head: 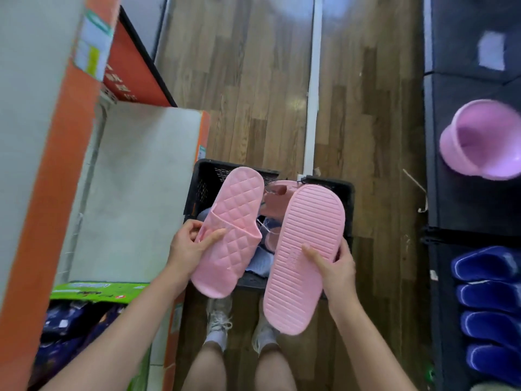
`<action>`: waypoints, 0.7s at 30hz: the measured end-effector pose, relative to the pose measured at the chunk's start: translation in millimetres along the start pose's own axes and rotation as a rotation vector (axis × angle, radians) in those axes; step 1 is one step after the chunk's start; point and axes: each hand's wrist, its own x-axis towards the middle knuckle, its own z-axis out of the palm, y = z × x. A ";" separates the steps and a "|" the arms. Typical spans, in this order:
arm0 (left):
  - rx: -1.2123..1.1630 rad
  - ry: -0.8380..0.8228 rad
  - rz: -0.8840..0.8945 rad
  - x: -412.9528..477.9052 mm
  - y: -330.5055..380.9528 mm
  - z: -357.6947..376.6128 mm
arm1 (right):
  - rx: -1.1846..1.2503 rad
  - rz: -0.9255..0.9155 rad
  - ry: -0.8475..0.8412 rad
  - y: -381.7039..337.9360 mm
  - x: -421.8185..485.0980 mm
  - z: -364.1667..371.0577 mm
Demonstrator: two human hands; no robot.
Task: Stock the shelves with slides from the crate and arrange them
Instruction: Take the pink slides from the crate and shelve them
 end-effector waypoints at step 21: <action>-0.015 -0.133 0.343 -206.2 194.3 -5.9 | 0.148 -0.129 -0.088 -141.9 -166.7 -165.1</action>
